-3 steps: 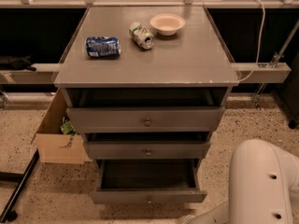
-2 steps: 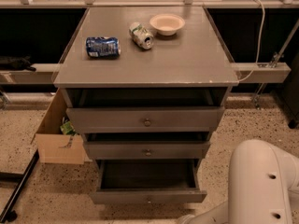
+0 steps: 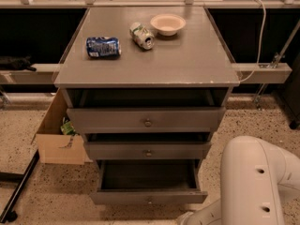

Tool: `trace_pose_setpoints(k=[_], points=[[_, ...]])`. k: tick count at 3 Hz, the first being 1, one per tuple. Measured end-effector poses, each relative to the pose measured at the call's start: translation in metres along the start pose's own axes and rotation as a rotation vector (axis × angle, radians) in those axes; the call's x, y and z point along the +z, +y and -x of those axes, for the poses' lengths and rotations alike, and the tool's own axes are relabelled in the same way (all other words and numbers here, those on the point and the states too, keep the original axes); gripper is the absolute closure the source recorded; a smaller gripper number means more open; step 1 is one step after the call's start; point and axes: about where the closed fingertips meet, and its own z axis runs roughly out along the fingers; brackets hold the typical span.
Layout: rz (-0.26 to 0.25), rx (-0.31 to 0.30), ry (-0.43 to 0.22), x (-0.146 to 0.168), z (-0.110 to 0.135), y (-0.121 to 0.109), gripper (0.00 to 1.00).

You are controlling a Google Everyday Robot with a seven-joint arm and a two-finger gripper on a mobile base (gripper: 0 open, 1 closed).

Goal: Close bottom drawer

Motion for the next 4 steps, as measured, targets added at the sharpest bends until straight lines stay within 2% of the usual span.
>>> trace_pose_setpoints(k=[1, 2, 3, 4], points=[[-0.024, -0.103, 0.033, 0.008, 0.000, -0.007, 1.00], [-0.025, -0.115, 0.034, 0.009, 0.002, -0.006, 1.00], [-0.016, -0.239, 0.133, 0.014, -0.001, -0.010, 1.00], [-0.064, -0.314, 0.327, 0.014, -0.026, -0.039, 1.00]])
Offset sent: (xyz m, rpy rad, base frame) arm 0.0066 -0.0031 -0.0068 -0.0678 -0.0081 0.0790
